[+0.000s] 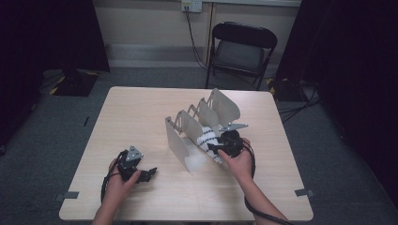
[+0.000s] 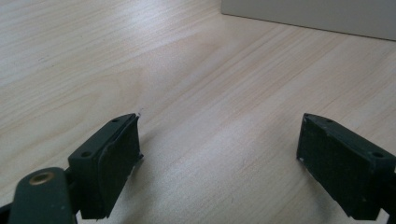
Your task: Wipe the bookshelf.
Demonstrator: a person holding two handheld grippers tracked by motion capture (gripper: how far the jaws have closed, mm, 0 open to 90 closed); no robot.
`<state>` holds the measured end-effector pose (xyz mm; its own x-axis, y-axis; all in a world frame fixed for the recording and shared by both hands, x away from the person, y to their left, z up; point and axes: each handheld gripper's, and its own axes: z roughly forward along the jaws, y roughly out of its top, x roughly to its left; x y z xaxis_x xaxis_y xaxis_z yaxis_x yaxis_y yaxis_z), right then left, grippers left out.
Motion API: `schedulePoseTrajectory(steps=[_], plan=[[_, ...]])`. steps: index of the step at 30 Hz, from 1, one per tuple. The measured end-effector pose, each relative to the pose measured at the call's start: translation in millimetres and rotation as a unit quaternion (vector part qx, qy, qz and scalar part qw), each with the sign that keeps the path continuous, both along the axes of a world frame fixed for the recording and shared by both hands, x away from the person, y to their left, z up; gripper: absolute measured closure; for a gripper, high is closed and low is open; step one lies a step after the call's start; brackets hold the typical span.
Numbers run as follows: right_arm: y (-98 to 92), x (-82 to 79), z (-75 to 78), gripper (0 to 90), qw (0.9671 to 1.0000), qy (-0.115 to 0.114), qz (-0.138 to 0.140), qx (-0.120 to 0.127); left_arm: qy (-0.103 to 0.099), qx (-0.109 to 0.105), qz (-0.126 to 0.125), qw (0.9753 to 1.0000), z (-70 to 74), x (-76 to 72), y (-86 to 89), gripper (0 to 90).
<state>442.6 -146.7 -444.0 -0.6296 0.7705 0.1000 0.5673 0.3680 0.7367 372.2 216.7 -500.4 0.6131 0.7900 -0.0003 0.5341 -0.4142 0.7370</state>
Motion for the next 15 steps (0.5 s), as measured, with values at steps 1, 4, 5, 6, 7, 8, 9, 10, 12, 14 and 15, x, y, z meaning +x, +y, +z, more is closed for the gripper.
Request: schedulePoseTrajectory(steps=[1, 4, 5, 6, 7, 8, 9, 10, 12, 14, 15], plan=[[-0.9, 1.5, 0.2, 47.8, 1.0, -0.004, -0.002, -0.003, 0.0, 0.0, 0.0, 1.0, 0.0, 0.0, 0.0, 13.1], [-3.6, 5.3, -1.4, 45.2, 0.9999, -0.004, -0.01, 0.013, 0.0, 0.0, 0.0, 1.0, 0.0, 0.0, 0.0, 13.1], [-4.3, 6.9, -3.1, 44.5, 0.9998, -0.006, -0.012, 0.015, 0.0, 0.0, 0.0, 1.0, 0.0, 0.0, 0.0, 13.2], [-4.5, 7.8, -4.6, 44.6, 0.9998, -0.005, -0.014, 0.012, 0.0, 0.0, 0.0, 1.0, 0.0, 0.0, 0.0, 13.1], [-4.9, 9.1, -7.5, 45.0, 0.9998, -0.002, -0.017, 0.004, 0.0, 0.0, 0.0, 1.0, 0.0, 0.0, 0.0, 13.1], [-5.2, 10.4, -11.4, 45.0, 0.9998, 0.002, -0.021, -0.001, 0.0, 0.0, 0.0, 1.0, 0.0, 0.0, 0.0, 13.1], [-5.4, 11.4, -15.3, 44.8, 0.9997, 0.006, -0.023, -0.002, 0.0, 0.0, 0.0, 1.0, 0.0, 0.0, 0.0, 13.1], [-5.3, 12.2, -20.6, 44.5, 0.9996, 0.013, -0.025, -0.004, 0.0, 0.0, 0.0, 1.0, 0.0, 0.0, 0.0, 13.1], [-3.9, 12.4, -27.7, 43.8, 0.9994, 0.023, -0.023, -0.004, 0.0, 0.0, 0.0, 1.0, 0.0, 0.0, 0.0, 13.1], [-1.9, 12.1, -33.9, 43.8, 0.9994, 0.025, -0.02, -0.015, 0.0, 0.0, 0.0, 1.0, 0.0, 0.0, 0.0, 13.1], [-1.3, 12.1, -36.4, 43.8, 0.9992, 0.028, -0.022, -0.018, 0.0, 0.0, 0.0, 1.0, 0.0, 0.0, 0.0, 13.1]])
